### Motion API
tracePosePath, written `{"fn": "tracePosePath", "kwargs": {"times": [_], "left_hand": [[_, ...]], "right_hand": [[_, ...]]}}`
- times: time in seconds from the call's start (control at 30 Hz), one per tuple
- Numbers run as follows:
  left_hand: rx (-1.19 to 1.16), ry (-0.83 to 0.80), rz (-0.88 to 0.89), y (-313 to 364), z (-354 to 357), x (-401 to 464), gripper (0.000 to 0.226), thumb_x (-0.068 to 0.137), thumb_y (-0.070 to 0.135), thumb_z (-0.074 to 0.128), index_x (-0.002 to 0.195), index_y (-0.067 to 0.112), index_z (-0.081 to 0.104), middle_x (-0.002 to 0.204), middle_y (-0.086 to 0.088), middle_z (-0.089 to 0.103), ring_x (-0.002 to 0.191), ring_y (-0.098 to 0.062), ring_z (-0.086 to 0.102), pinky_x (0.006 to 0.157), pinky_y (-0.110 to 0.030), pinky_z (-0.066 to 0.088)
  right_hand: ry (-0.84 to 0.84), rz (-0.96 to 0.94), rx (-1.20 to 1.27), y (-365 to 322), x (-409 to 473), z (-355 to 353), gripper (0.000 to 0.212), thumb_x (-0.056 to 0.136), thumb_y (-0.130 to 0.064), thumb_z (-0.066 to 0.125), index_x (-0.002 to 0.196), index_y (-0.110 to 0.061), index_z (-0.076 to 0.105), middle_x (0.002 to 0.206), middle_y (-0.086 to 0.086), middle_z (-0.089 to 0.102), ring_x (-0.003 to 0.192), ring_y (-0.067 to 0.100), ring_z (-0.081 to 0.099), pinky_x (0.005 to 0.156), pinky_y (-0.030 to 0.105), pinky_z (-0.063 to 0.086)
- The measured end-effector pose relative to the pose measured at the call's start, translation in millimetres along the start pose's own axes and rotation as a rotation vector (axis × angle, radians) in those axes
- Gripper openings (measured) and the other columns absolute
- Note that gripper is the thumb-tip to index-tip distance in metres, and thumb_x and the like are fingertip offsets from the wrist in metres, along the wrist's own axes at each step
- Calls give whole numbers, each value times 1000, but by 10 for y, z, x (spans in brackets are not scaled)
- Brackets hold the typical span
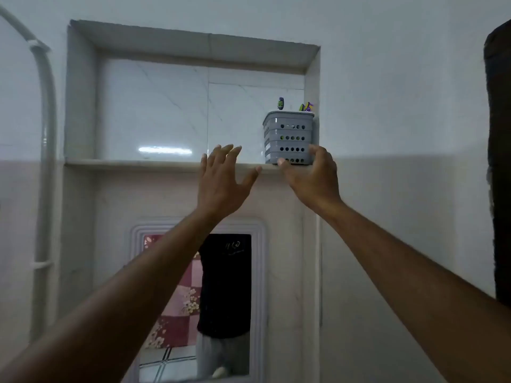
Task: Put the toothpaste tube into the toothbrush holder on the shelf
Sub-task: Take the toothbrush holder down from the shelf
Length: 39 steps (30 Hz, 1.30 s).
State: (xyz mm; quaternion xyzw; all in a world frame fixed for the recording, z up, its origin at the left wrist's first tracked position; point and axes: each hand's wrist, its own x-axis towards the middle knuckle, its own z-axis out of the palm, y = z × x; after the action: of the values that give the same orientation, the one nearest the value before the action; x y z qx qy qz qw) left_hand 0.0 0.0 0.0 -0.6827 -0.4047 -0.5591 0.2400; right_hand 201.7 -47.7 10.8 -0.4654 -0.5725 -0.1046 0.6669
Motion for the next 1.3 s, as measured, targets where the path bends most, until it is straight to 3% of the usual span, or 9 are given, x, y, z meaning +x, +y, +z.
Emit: {"fn": "tracePosePath", "kwargs": {"times": [0.13,0.2,0.33,0.53,0.8,0.93,1.0,1.17,1.3], "left_hand": [[87,43,-19,-162,277,51,66,105,71,41,150,26,60,161,2,52,162,-22,27,136,-47,4],[115,128,21,-225,396,23,55,108,64,42,142,27,66,148,7,63,156,-21,39,134,-47,10],[97,278,28,-271,510,50,47,109,59,47,129,27,74,126,8,73,139,-21,55,131,-46,22],[100,306,26,-263,531,60,46,107,60,50,126,26,75,121,8,74,131,-20,59,131,-46,22],[-56,155,-54,-108,262,0,52,106,61,50,134,23,71,135,5,71,140,-17,53,133,-44,16],[-195,102,-132,59,-33,-182,62,104,66,51,146,23,62,147,2,65,142,-20,54,123,-49,38],[-187,76,-133,127,-192,-357,66,103,69,49,150,24,57,149,1,63,141,-21,55,120,-50,40],[-179,-31,-141,199,-562,-879,62,104,65,53,150,23,57,146,1,65,137,-20,58,120,-52,40],[-185,-181,-214,232,-775,-1439,60,104,59,58,150,21,57,147,-4,64,136,-23,58,116,-55,45]], "right_hand": [[95,-25,-46,5,194,224,83,87,-58,79,149,-12,49,148,6,55,137,26,54,109,36,50],[110,-15,-55,28,256,334,88,85,-58,81,151,-12,44,150,7,51,138,27,52,107,35,50],[113,14,-99,46,322,495,109,80,-66,83,160,-10,33,155,9,48,142,31,53,111,48,55],[124,10,-144,1,344,538,117,79,-62,86,165,-6,29,159,15,47,144,35,50,116,53,50],[178,-6,-21,-213,73,243,125,70,-61,88,165,-10,26,154,11,45,142,33,48,116,52,49],[122,10,7,-310,-136,6,129,68,-68,90,165,-8,30,155,12,46,144,34,53,113,52,53],[115,6,5,-341,-331,-131,131,62,-75,89,162,-10,36,149,10,50,139,32,57,108,52,56],[48,55,49,-218,-942,-449,114,54,-68,93,148,-20,52,134,-1,51,121,20,64,100,42,61],[-52,131,64,54,-1609,-637,114,50,-64,96,143,-15,53,138,2,53,117,18,64,92,29,59]]}}
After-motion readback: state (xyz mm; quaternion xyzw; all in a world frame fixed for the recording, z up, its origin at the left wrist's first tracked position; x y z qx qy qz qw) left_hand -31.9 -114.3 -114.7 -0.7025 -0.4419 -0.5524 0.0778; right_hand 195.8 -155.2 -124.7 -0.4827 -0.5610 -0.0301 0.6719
